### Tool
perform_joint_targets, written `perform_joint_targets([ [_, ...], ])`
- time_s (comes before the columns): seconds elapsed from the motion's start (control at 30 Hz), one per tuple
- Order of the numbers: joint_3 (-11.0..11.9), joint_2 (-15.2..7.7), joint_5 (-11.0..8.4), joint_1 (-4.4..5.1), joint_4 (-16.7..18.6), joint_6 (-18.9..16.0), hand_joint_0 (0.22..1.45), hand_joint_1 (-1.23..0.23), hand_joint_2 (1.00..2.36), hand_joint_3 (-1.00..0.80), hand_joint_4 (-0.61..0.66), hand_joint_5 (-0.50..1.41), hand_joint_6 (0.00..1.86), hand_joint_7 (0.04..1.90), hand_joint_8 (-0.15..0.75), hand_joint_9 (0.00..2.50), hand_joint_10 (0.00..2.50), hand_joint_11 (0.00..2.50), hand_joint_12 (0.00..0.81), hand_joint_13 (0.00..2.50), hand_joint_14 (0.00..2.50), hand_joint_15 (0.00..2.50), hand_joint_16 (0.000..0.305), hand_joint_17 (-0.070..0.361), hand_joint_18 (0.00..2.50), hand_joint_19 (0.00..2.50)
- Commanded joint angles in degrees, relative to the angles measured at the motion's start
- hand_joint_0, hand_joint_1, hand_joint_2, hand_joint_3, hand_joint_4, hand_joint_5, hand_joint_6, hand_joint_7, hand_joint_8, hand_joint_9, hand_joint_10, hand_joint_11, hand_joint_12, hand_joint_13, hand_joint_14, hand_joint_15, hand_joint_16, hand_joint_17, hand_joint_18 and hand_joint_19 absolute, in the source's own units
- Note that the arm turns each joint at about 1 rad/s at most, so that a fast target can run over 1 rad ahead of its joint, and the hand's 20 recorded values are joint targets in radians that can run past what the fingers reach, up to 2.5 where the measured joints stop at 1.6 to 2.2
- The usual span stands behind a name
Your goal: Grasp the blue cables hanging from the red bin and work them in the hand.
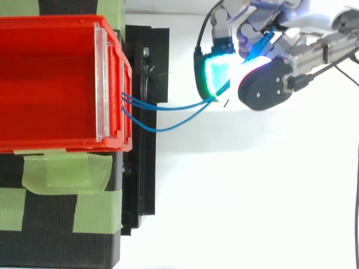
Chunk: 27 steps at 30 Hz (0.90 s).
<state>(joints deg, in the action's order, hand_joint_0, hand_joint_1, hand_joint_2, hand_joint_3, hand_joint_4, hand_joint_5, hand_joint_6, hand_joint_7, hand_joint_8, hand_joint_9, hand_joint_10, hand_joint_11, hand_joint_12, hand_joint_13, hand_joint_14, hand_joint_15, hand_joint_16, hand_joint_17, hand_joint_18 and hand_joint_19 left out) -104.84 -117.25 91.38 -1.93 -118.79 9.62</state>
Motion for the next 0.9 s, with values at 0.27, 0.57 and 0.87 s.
perform_joint_targets([
  [0.27, 0.25, 0.0, 0.55, 1.23, 0.05, 1.37, 1.09, -0.63, 1.14, 0.39, 0.21, 0.04, 0.88, 1.05, 0.321, 0.83, 2.5, 1.87, 0.381, 1.04, 2.5, 1.21, 0.049, 0.11, 1.29, 1.44],
  [0.57, 0.25, 0.0, 0.29, 2.37, -0.13, 2.16, 1.09, -0.64, 1.17, 0.41, 0.2, 0.04, 0.88, 1.05, 0.319, 0.83, 2.5, 1.86, 0.379, 1.03, 2.5, 1.21, 0.048, 0.107, 1.26, 1.43],
  [0.87, 0.25, 0.0, -0.33, 3.86, -0.39, 3.3, 1.09, -0.64, 1.2, 0.41, 0.2, 0.05, 0.88, 1.04, 0.318, 0.82, 2.5, 1.86, 0.384, 1.03, 2.5, 1.19, 0.048, 0.108, 1.25, 1.42],
])
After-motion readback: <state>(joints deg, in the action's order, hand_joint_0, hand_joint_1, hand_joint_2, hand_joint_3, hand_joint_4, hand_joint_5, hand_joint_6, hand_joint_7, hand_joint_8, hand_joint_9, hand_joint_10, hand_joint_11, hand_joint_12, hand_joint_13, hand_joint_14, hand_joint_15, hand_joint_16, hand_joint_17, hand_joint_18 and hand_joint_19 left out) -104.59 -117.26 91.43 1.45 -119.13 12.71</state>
